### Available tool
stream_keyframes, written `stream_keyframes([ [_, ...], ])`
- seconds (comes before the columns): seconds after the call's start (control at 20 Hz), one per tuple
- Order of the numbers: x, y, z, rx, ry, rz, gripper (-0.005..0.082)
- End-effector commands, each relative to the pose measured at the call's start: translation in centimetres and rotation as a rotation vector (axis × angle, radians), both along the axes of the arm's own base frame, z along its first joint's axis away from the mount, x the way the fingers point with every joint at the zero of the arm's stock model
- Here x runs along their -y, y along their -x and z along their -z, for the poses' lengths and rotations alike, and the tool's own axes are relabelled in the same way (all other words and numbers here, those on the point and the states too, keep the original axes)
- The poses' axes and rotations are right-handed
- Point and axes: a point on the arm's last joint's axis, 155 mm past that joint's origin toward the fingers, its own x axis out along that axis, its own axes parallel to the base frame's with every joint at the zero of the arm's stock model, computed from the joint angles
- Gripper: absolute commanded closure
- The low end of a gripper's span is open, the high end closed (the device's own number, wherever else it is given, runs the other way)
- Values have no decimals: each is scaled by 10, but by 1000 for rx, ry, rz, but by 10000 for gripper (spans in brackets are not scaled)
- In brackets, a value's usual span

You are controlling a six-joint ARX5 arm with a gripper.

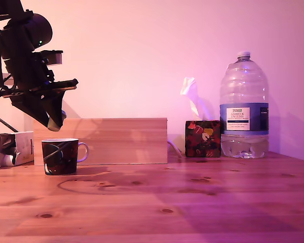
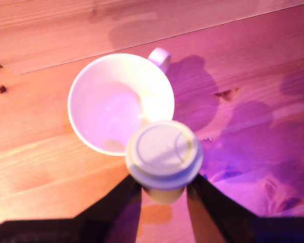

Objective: Pick up the coffee capsules from the table one by one and drop them inside the nearest coffee cup

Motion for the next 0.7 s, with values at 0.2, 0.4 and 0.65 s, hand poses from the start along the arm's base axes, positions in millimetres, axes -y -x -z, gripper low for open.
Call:
stream_keyframes([
  [0.2, 3, -7, -18, 68, 12, 2, 586],
  [0.4, 3, -6, -17, 66, 14, 3, 586],
  [0.65, -5, -18, -25, 114, 21, -17, 586],
])
